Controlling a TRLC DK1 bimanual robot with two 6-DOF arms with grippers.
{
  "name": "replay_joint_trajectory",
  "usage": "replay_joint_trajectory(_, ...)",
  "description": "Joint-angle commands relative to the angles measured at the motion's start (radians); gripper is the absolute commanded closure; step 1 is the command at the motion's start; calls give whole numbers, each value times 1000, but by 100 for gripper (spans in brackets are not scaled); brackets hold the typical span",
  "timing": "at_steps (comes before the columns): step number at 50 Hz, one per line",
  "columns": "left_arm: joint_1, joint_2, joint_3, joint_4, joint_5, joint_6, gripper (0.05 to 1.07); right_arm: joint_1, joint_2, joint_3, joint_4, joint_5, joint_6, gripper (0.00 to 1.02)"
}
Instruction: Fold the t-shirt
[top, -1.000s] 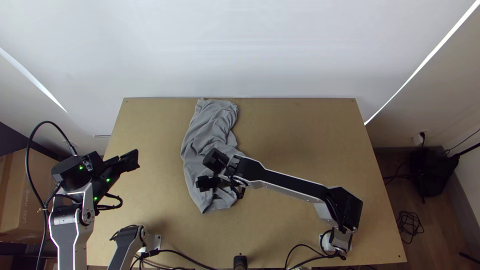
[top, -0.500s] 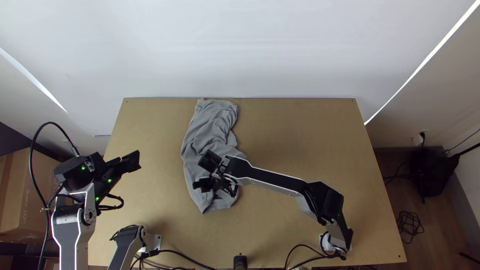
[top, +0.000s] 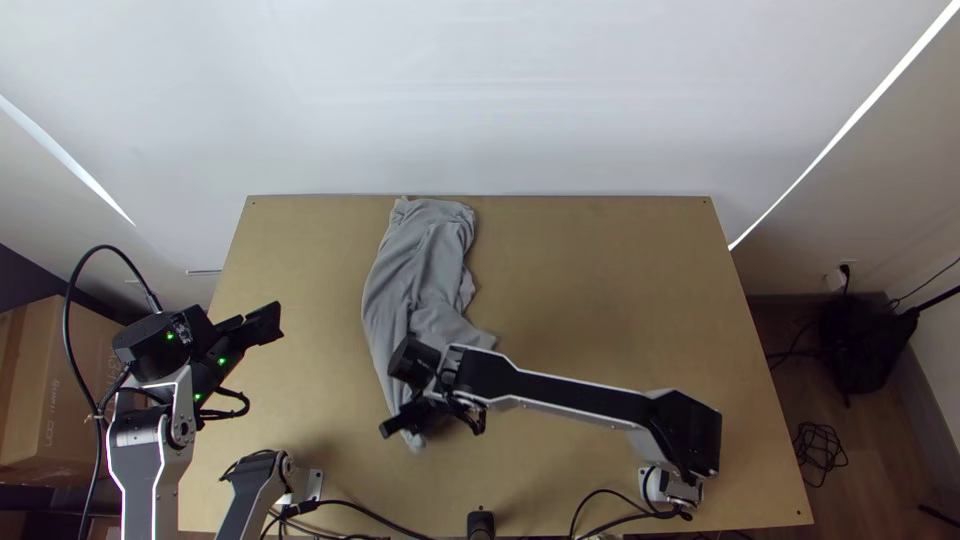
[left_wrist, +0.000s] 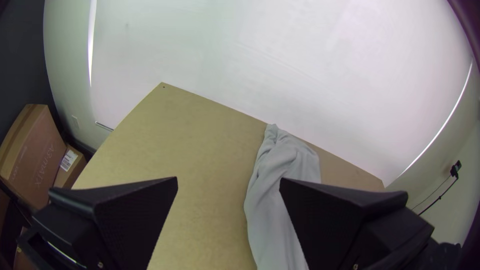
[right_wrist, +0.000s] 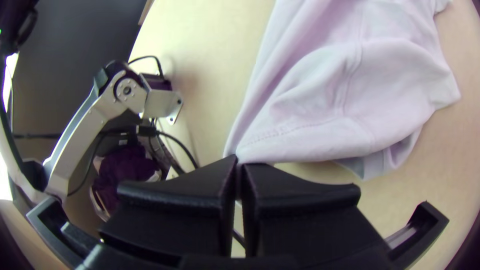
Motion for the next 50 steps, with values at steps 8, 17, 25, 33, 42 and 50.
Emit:
replay_joint_trajectory(8,-1,-11,-21,17,12,-21,10,28,-15,-63,-31,-22,-47,66)
replay_joint_trajectory(17,-1,-13,-24,22,12,-16,10,19,-56,-70,-43,-22,-39,58)
replay_joint_trajectory(25,-1,-13,-36,35,12,-15,10,11,-110,-90,-116,-22,-12,46)
replay_joint_trajectory(33,-5,-9,-44,52,13,-18,10,2,-144,-124,-163,-22,48,45)
replay_joint_trajectory(42,-8,-8,-52,60,15,-22,10,-68,-159,-173,-109,-23,181,46)
replay_joint_trajectory(50,-8,-9,-59,60,15,-22,10,-116,-138,-199,-20,-49,281,46)
